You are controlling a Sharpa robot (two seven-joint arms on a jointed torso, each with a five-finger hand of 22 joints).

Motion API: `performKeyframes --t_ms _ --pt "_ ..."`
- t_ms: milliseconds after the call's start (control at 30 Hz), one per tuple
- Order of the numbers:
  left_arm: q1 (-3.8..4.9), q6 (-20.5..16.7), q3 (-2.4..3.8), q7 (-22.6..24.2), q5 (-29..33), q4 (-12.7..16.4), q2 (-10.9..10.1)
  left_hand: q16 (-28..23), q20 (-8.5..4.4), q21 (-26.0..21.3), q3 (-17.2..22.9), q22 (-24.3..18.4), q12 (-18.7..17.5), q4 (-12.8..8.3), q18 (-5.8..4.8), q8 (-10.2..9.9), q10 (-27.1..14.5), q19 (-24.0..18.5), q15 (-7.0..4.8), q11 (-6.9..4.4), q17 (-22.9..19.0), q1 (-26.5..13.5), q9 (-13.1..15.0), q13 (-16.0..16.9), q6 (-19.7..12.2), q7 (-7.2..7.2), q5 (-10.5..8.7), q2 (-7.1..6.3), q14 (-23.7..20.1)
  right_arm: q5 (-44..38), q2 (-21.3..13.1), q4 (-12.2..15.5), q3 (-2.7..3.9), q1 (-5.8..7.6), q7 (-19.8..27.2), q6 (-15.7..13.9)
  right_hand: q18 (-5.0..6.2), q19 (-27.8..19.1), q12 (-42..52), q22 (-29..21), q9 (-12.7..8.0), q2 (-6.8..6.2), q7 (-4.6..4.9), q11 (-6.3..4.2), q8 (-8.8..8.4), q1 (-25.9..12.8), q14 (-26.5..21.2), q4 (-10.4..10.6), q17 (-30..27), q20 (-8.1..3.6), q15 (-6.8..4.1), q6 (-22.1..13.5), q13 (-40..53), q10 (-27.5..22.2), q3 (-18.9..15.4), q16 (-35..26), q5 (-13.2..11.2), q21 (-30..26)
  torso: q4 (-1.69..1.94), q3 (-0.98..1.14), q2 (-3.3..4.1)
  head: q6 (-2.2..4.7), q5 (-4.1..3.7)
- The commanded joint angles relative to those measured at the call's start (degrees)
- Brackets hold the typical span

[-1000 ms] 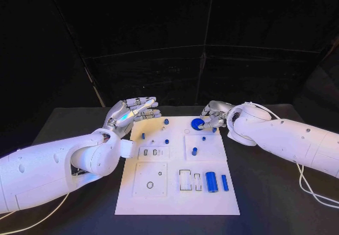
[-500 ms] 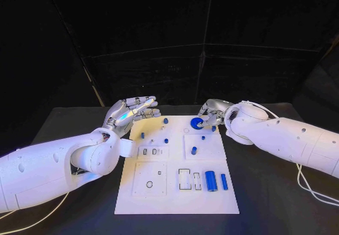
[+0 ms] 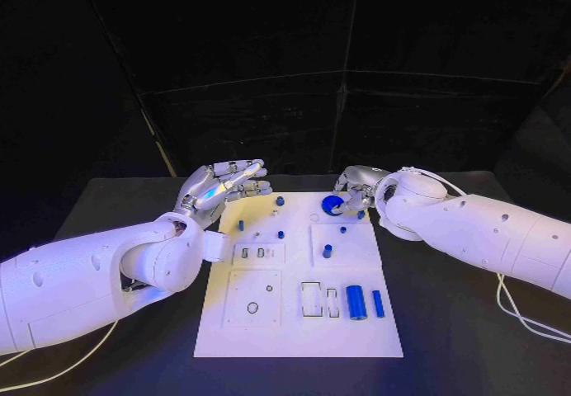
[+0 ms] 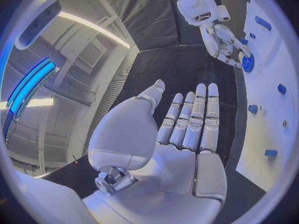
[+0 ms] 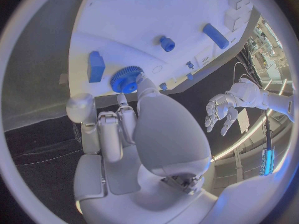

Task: Assemble the parts on the task board

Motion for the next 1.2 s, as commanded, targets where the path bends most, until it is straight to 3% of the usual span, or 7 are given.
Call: performKeyframes --t_ms 33,200,467,600,700,967,1200 --pt "0.08 0.8 0.04 0.3 -0.4 0.0 0.0 -0.4 0.04 0.2 0.1 -0.1 -0.4 -0.4 0.8 -0.4 0.3 0.4 0.0 0.14 -0.1 0.4 -0.1 0.0 0.1 1.42 0.22 0.07 0.5 -0.9 0.2 0.0 0.05 0.1 -0.2 2.0 -1.01 0.5 0.3 0.1 -0.1 0.44 0.08 0.08 -0.09 0.3 5.2 -0.6 11.3 0.05 0.54 -0.1 2.4 0.3 0.1 0.3 -0.4 0.4 -0.08 0.02 0.01 -0.08 0.14" --pt "0.08 0.8 0.04 0.3 -0.4 0.0 0.1 -0.4 0.04 0.2 0.1 -0.1 -0.4 -0.4 0.8 -0.4 0.3 0.4 0.0 0.14 -0.1 0.4 -0.1 0.0 0.1 1.42 0.22 0.07 0.5 -0.9 0.5 -0.2 0.05 0.09 -0.2 2.8 -1.0 0.4 0.4 0.1 0.1 1.22 -0.09 -0.06 0.36 0.6 5.2 -1.2 11.3 0.01 0.43 0.9 2.7 0.4 0.6 0.3 -1.2 0.4 -0.04 0.03 -0.01 -0.16 0.06" --pt "0.08 0.8 0.04 0.3 -0.4 0.0 0.1 -0.4 0.04 0.2 0.1 -0.1 -0.4 -0.4 0.8 -0.4 0.3 0.4 0.0 0.14 -0.1 0.4 -0.1 0.0 0.1 1.42 0.22 0.07 0.5 -0.9 0.6 -0.5 0.04 0.08 -0.1 2.7 -0.97 0.3 1.0 0.1 0.4 3.87 -0.77 -0.67 1.93 1.2 5.1 -2.9 11.3 -0.42 -0.12 5.2 3.6 1.0 3.4 0.3 -3.5 0.6 -0.06 0.07 0.01 -0.31 0.05" --pt "0.08 0.8 0.04 0.3 -0.4 -0.1 0.1 -0.4 0.04 0.2 0.1 -0.1 -0.4 -0.4 0.8 -0.4 0.3 0.4 0.0 0.14 -0.1 0.4 -0.1 0.0 0.1 1.42 0.22 0.07 0.5 -1.0 0.6 -0.4 0.04 0.08 -0.1 1.1 -0.97 0.4 1.7 0.3 0.7 6.52 -2.15 -1.86 3.25 2.9 5.2 -4.6 11.5 -1.22 -1.11 9.1 4.8 1.8 6.8 0.4 -7.5 0.7 -0.09 0.07 0.0 -0.28 0.07" --pt "0.08 0.8 0.04 0.3 -0.4 -0.1 0.1 -0.4 0.04 0.2 0.1 -0.1 -0.4 -0.4 0.8 -0.4 0.3 0.4 0.0 0.14 -0.1 0.4 -0.1 0.0 0.1 1.42 0.22 0.07 0.5 -1.6 0.6 -0.2 0.04 0.07 0.1 -0.6 -1.04 0.5 2.0 0.6 0.7 7.47 -2.65 -2.36 3.41 3.7 5.3 -6.1 11.8 -1.77 -1.6 10.3 5.2 2.1 9.3 0.5 -9.3 0.9 -0.03 0.09 0.03 -0.32 0.08" --pt "0.08 0.8 0.04 0.3 -0.4 -0.1 0.0 -0.5 0.04 0.2 0.1 -0.1 -0.4 -0.5 0.79 -0.4 0.3 0.4 0.01 0.15 -0.1 0.4 -0.1 0.0 0.1 1.42 0.22 0.12 0.5 -2.9 0.6 0.6 0.04 0.05 0.8 -4.4 -1.15 0.7 2.0 0.9 0.5 6.56 -2.82 -2.55 2.92 2.4 5.3 -8.9 12.2 -2.1 -1.81 11.5 5.6 2.4 13.1 0.6 -9.3 1.0 -0.05 0.06 0.02 -0.36 0.11" --pt "0.08 0.8 0.04 0.3 -0.4 -0.2 -0.1 -0.5 0.04 0.2 0.1 -0.1 -0.4 -0.5 0.79 -0.4 0.3 0.4 0.01 0.15 -0.1 0.4 -0.1 0.0 0.1 1.42 0.22 0.12 0.5 -1.8 -0.1 5.3 0.04 -0.02 0.2 -6.4 -1.17 0.7 1.9 0.9 0.2 5.49 -2.71 -2.48 2.11 -0.1 5.3 -10.1 12.1 -2.02 -1.71 11.7 5.6 2.4 15.5 0.5 -8.2 1.1 -0.05 0.08 0.01 -0.28 0.52"
